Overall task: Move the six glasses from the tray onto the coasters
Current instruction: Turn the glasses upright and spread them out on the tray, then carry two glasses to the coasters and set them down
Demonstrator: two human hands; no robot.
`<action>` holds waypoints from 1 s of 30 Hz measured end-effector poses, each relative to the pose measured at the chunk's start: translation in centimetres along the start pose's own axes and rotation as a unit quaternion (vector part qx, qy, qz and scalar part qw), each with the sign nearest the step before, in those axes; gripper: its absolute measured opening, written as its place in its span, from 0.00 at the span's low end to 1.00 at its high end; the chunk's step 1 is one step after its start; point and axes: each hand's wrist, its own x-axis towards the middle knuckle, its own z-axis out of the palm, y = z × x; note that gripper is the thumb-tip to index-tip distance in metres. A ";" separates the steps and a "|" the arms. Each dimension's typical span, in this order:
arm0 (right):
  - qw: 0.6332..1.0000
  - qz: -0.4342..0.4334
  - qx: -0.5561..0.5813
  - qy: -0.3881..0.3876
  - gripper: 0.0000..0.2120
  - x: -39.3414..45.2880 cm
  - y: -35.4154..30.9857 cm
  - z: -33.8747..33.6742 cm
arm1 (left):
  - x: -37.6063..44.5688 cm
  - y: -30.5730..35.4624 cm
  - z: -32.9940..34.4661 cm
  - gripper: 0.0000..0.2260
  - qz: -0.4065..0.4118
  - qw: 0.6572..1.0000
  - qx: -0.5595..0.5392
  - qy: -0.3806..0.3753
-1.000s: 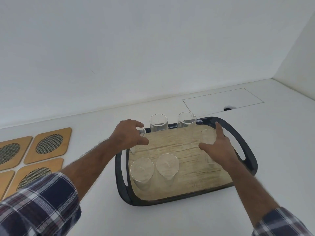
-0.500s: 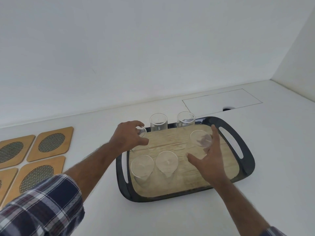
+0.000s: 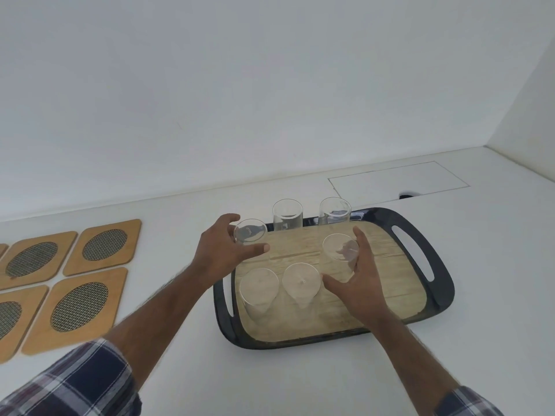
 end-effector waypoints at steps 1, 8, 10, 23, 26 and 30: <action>1.000 0.003 0.000 -0.001 0.53 0.0 0.0 0.0 | -0.4 -0.2 -0.2 0.42 -0.006 1.000 -0.014 0.006; 0.999 0.032 -0.001 -0.021 0.53 -0.6 0.2 -0.2 | -3.6 -2.0 -2.1 0.25 -0.052 0.993 -0.076 0.079; 0.999 0.036 -0.006 -0.023 0.53 -0.9 0.2 -0.4 | -4.8 -2.9 -2.3 0.19 -0.052 0.990 -0.092 0.099; 0.989 -0.042 -0.040 0.139 0.26 -8.0 -1.7 1.0 | -12.4 -5.5 1.8 0.25 0.012 0.985 -0.150 0.082; 0.997 0.005 -0.034 0.073 0.31 -8.9 -1.5 2.5 | -12.3 -4.7 2.7 0.34 0.028 0.989 -0.147 -0.006; 0.997 0.062 -0.049 0.011 0.38 -9.0 -1.4 4.0 | -11.7 -4.2 3.9 0.37 0.011 0.991 -0.123 -0.051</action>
